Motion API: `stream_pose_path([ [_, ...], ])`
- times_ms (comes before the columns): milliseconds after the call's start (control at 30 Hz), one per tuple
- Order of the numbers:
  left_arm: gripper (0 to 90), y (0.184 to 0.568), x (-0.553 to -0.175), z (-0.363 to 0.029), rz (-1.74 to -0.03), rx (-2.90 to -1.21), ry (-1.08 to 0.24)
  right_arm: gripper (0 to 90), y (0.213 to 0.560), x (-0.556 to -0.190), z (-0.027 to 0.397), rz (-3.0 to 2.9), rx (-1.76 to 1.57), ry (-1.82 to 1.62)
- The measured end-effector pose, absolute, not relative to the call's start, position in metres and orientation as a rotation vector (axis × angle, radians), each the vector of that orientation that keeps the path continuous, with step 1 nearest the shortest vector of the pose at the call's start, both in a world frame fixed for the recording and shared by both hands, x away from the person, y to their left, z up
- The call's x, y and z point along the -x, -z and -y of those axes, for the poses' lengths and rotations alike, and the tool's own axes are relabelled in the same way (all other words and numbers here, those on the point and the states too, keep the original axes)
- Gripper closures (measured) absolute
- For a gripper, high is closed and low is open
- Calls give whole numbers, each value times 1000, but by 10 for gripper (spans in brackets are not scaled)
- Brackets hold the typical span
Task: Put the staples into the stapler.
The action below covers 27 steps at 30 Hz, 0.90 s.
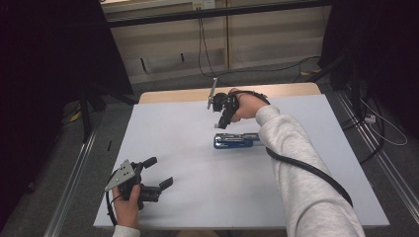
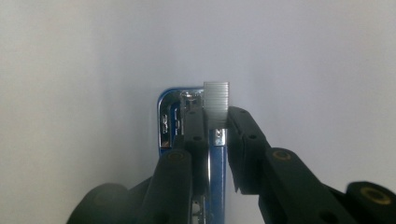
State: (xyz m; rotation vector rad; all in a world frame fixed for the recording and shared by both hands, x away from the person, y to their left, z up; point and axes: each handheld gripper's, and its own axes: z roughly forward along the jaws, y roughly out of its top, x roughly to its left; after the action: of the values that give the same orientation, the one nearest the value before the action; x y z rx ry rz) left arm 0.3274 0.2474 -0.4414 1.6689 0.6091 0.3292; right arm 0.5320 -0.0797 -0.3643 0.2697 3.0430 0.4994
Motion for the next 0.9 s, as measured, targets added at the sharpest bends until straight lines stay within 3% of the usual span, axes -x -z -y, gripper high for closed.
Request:
stream_pose_path([
  [900, 23, 442, -328, -247, -617, -1679, -330, 782, 371, -526, 80, -3070, -262, -495],
])
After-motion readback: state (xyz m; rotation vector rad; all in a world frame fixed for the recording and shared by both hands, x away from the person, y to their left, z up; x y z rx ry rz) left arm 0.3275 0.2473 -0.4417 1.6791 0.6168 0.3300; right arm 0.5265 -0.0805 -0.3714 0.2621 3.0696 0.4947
